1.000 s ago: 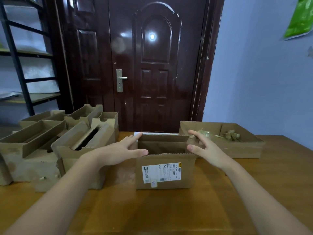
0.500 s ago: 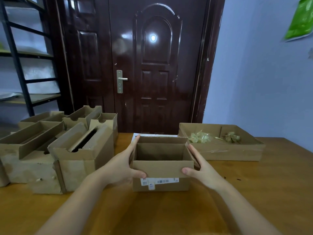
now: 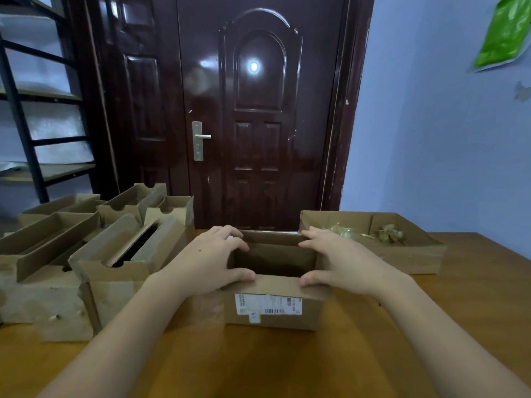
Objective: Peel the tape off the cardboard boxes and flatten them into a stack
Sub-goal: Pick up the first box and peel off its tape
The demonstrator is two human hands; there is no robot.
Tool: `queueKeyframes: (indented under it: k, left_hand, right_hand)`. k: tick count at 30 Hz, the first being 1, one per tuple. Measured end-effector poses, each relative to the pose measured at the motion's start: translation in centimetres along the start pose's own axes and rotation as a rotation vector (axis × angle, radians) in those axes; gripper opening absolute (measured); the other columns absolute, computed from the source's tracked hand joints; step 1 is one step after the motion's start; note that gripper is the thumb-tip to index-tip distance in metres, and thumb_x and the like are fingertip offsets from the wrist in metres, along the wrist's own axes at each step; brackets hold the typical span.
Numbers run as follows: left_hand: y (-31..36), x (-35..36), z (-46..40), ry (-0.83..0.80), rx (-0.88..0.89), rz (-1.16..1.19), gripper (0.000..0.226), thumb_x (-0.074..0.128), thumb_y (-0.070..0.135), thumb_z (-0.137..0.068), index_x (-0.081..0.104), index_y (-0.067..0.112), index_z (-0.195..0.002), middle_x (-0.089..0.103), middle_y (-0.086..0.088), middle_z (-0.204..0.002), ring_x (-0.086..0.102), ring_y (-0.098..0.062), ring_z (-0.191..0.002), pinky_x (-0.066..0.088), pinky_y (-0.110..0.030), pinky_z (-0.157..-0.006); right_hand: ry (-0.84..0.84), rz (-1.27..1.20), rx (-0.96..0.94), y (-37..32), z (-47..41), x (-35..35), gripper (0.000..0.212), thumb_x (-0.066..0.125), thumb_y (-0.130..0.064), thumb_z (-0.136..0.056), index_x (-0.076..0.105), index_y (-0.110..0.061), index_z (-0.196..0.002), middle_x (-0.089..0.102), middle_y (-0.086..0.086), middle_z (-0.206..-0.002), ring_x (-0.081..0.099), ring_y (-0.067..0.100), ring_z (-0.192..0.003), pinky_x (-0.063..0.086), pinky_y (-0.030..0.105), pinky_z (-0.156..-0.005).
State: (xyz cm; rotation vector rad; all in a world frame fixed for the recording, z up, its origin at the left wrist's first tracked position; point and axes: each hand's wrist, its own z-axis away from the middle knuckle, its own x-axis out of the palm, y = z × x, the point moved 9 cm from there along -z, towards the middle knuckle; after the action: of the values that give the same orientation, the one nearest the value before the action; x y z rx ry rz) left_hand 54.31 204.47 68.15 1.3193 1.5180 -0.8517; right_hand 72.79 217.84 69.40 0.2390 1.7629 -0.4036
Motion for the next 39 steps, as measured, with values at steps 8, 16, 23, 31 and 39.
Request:
queueKeyframes:
  k: [8, 16, 23, 31, 39]
  left_hand:
    - [-2.2, 3.4, -2.0, -0.184, -0.064, 0.163, 0.126, 0.051, 0.106, -0.055, 0.025, 0.039, -0.159, 0.010, 0.030, -0.155, 0.032, -0.012, -0.143, 0.041, -0.032, -0.106]
    - [-3.3, 6.3, -2.1, -0.356, -0.146, 0.402, 0.135, 0.065, 0.099, -0.055, 0.000, 0.046, -0.161, -0.009, 0.029, -0.166, 0.017, -0.012, -0.153, 0.028, -0.036, -0.118]
    - [-2.3, 7.4, -1.1, -0.274, -0.201, 0.728, 0.118, 0.080, 0.076, -0.066, 0.012, 0.044, -0.157, 0.020, 0.044, -0.131, 0.038, 0.020, -0.112, 0.039, -0.001, -0.080]
    - [-2.1, 7.1, -0.7, -0.157, -0.244, 0.791, 0.111, 0.084, 0.067, -0.067, 0.021, 0.042, -0.154, 0.033, 0.032, -0.134, 0.046, 0.008, -0.113, 0.044, -0.001, -0.072]
    - [-2.6, 5.0, 1.5, 0.117, -0.336, 0.645, 0.106, 0.073, 0.081, -0.067, 0.028, 0.046, -0.156, 0.029, 0.036, -0.151, 0.034, 0.011, -0.133, 0.040, -0.015, -0.105]
  right_hand:
    - [-0.165, -0.090, 0.000, 2.1, -3.0, 2.3, 0.134, 0.076, -0.083, -0.061, 0.002, -0.036, -0.163, -0.016, -0.022, -0.167, -0.019, 0.001, -0.152, 0.012, 0.044, -0.126]
    - [-0.366, -0.218, 0.061, 4.3, -4.9, 5.7, 0.141, 0.072, -0.091, -0.055, -0.008, -0.042, -0.161, -0.025, -0.025, -0.163, -0.026, 0.001, -0.149, 0.004, 0.051, -0.127]
    - [-0.235, -0.438, 0.078, 5.2, -4.3, 7.5, 0.122, 0.069, -0.091, -0.058, 0.015, -0.046, -0.159, 0.006, -0.023, -0.166, 0.019, 0.010, -0.150, 0.027, 0.036, -0.120]
    - [-0.241, -0.484, 0.131, 4.8, -4.2, 6.9, 0.120, 0.073, -0.088, -0.056, 0.029, -0.038, -0.155, 0.033, -0.017, -0.151, 0.041, 0.011, -0.136, 0.041, 0.023, -0.099]
    - [0.055, -0.267, 0.214, 5.3, -1.5, 4.1, 0.126, 0.051, -0.100, -0.062, 0.012, -0.033, -0.162, 0.006, -0.008, -0.170, 0.002, 0.010, -0.156, 0.017, 0.046, -0.125]
